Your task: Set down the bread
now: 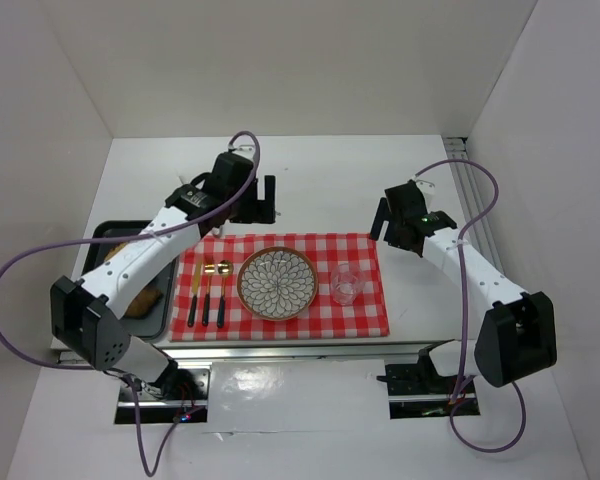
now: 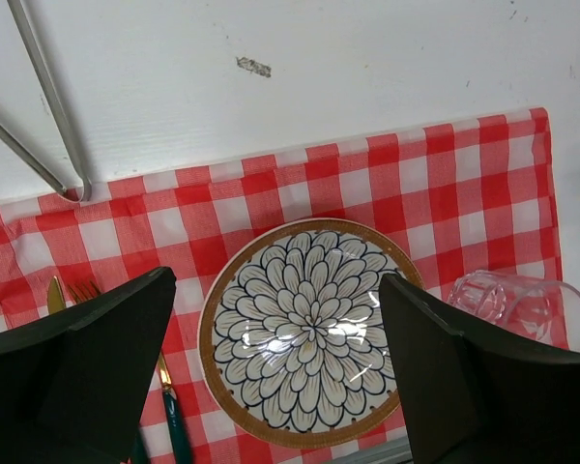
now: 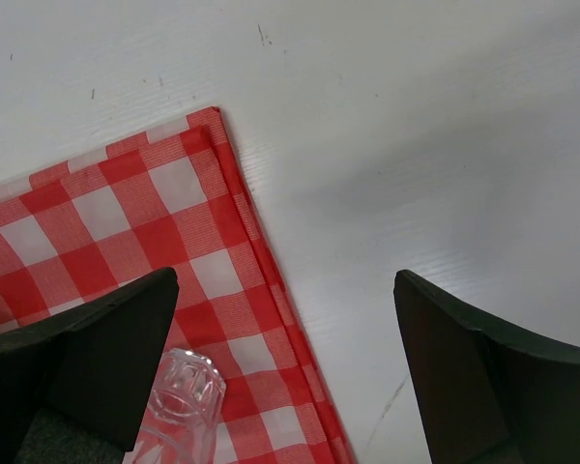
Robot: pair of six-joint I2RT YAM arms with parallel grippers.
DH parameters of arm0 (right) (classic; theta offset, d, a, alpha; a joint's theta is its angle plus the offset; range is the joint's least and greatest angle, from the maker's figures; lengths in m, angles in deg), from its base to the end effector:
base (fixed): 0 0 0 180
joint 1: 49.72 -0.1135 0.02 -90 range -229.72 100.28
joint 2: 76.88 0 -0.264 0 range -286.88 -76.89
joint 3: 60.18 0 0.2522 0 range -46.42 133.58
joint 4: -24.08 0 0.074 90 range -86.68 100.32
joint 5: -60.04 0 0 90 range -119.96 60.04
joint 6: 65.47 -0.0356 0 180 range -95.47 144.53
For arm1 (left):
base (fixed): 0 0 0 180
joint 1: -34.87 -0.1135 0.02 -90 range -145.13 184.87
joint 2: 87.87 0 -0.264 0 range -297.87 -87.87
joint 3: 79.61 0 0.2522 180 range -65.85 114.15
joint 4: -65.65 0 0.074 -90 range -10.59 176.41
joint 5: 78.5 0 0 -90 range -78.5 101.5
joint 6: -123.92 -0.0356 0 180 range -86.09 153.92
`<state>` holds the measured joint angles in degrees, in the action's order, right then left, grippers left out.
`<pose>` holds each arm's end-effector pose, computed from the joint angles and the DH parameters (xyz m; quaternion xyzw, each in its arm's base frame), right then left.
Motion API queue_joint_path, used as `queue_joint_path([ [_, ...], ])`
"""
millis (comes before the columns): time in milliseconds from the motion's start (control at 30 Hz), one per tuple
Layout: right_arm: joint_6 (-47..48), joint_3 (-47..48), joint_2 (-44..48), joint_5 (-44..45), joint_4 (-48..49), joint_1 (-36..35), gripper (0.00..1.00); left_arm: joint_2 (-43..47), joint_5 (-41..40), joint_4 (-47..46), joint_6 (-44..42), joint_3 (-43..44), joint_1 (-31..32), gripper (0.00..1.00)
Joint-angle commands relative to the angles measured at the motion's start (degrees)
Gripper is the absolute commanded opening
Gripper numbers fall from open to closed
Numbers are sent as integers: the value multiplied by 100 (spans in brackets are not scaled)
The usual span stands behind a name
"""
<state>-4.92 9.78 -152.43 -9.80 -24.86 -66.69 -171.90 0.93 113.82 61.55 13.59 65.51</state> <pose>0.2594 0.0663 0.2571 0.1549 0.9264 -0.0350 0.3413 0.2840 -0.1606 0.3477 -0.0160 0.8995 -0.1361 0.4149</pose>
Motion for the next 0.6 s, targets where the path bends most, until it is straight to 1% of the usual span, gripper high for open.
queue_joint_path([
  [0, -105, 40, 14, 67, 169, 27, 100, -175, -198, 284, 206, 405, -49, 100],
  [100, -105, 40, 14, 67, 169, 27, 100, -438, -585, 661, 321, 546, -154, 100],
  [167, -105, 40, 67, 67, 169, 27, 100, -544, -640, 812, 479, 617, -215, 100],
  [300, -52, 40, 119, 67, 169, 27, 100, -711, -701, 865, 698, 547, -566, 100],
  [333, -52, 40, 180, 67, 169, 27, 100, -824, -701, 865, 699, 468, -785, 100],
  [433, -52, 40, 329, 5, 169, 27, 100, -1071, -701, 927, 752, 467, -1137, 100],
  [567, 1, -66, 383, -48, 301, 27, 100, -1519, -805, 927, 865, 538, -1454, 100],
])
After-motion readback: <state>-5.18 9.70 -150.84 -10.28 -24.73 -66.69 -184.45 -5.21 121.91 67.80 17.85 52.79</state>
